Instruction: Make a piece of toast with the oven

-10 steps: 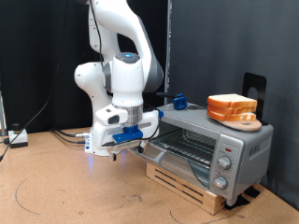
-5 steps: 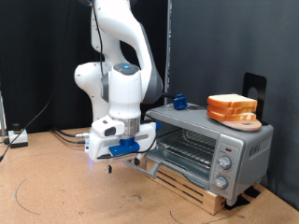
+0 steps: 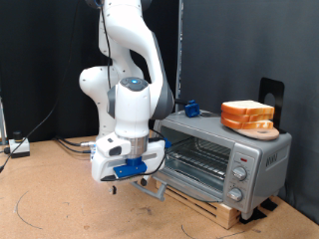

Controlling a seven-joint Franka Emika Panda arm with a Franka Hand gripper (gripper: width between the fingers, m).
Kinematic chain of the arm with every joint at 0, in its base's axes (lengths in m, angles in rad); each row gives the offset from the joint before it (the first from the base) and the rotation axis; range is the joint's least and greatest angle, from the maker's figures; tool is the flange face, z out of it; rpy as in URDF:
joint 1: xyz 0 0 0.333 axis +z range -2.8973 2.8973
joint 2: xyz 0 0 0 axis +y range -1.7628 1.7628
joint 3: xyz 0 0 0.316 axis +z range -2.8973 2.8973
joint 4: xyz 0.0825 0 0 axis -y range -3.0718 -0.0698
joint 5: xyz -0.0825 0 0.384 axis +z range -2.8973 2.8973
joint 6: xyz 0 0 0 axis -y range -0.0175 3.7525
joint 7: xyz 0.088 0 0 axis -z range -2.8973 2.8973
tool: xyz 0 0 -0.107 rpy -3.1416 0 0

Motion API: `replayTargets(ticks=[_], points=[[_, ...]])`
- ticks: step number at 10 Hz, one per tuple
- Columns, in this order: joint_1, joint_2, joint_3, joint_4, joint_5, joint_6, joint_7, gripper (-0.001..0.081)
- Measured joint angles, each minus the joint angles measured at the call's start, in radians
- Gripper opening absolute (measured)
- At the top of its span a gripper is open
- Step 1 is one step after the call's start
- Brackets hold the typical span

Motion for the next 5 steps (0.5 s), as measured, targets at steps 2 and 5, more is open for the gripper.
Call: replayTargets(ticks=[2, 5], points=[[-0.001, 0.032, 0.001, 0.01, 0.0, 0.015, 0.0, 0.0807], [-0.002, 0.079, 0.0, 0.022, 0.01, 0.045, 0.002, 0.0807]])
